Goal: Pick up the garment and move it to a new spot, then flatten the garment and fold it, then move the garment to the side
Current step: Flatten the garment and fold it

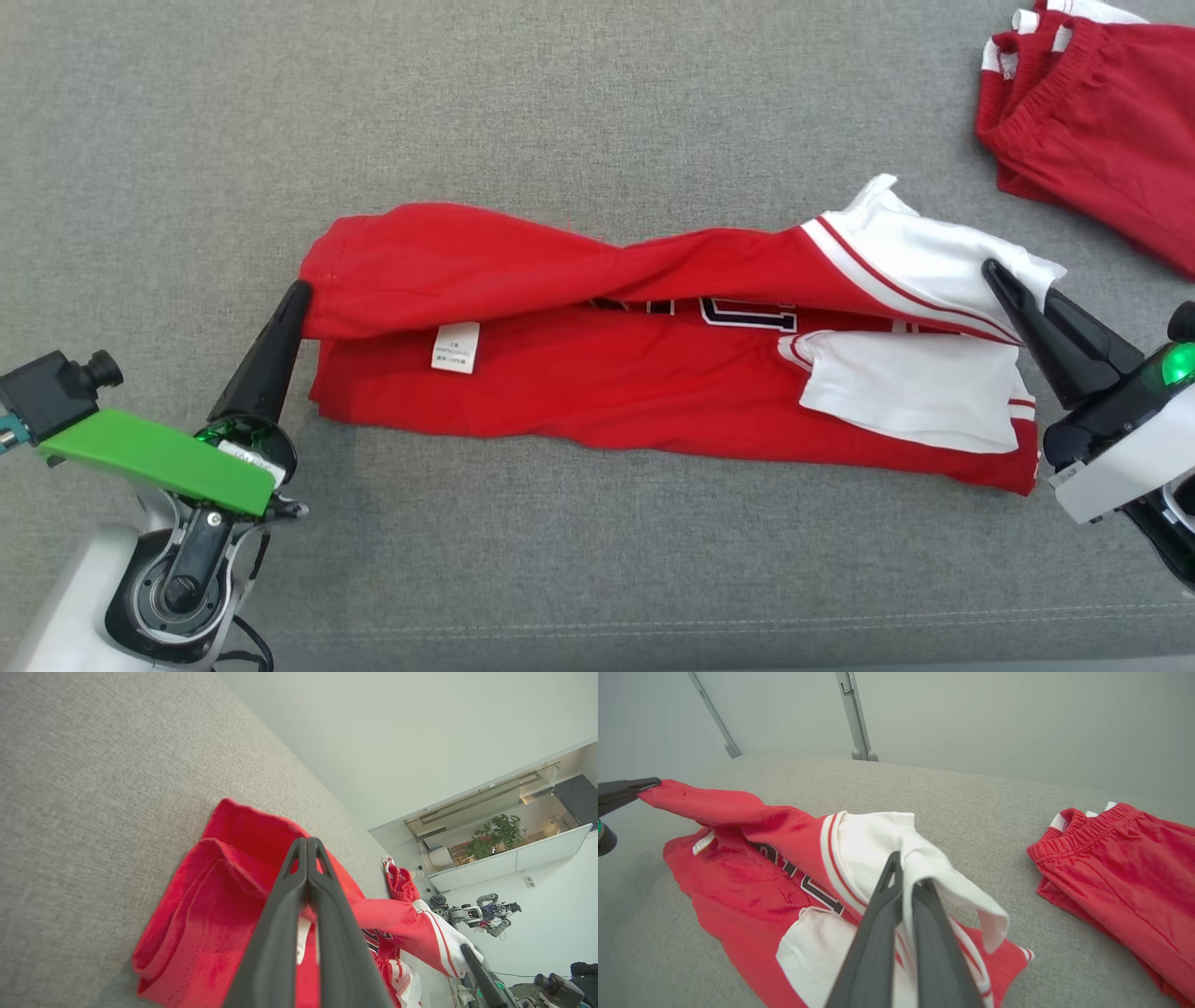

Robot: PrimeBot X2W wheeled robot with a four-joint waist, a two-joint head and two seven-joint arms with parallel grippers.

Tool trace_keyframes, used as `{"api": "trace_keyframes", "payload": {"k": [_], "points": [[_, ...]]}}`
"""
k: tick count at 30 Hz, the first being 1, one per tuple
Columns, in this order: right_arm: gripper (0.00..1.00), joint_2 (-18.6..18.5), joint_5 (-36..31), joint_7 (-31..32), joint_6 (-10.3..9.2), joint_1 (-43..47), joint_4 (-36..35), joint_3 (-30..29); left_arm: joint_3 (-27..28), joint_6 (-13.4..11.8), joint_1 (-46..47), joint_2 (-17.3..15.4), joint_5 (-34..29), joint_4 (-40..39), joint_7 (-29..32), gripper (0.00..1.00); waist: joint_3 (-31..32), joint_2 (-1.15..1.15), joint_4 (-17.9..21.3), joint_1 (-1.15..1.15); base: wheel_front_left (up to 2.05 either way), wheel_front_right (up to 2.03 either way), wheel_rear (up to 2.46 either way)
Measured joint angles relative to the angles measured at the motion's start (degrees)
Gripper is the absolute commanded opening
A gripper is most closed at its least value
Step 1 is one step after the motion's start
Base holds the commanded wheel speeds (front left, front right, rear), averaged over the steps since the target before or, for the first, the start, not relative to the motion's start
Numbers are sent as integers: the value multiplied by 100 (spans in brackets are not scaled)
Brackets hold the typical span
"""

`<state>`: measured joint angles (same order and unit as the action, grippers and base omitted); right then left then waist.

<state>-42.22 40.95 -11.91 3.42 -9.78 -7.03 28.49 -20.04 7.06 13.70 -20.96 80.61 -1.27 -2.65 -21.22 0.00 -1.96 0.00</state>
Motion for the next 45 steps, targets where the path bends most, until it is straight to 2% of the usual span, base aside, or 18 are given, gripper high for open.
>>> {"api": "trace_keyframes", "payload": {"k": [9, 24, 25, 26, 28, 45], "points": [[0, -285, -409, 1, 0, 330, -82, 229, -89, 0, -474, -25, 41, -22, 1, 0, 94, 0, -35, 0, 0, 0, 0], [0, -158, -573, 4, 4, 578, -37, 601, -234, 0, -556, -1, 56, -18, 0, 0, 86, 0, -13, 0, 0, 0, 0], [0, -143, -573, 4, 8, 578, -36, 610, -235, 0, -556, 1, 55, -7, 0, 11, 86, 0, -14, 0, 0, 0, 0], [0, -132, -580, 4, 9, 576, -36, 619, -235, 0, -556, 1, 55, 11, -2, 43, 88, 0, -15, 0, 0, 0, 0], [0, -127, -610, 4, 9, 569, -36, 622, -238, 0, -556, 1, 45, 47, -42, 100, 92, 0, -19, 0, 0, 0, 0], [0, -376, -758, 55, 1, 541, 91, 500, -203, 0, -611, -30, 23, 94, -97, 100, 150, 0, -63, 0, 0, 0, 0]]}}
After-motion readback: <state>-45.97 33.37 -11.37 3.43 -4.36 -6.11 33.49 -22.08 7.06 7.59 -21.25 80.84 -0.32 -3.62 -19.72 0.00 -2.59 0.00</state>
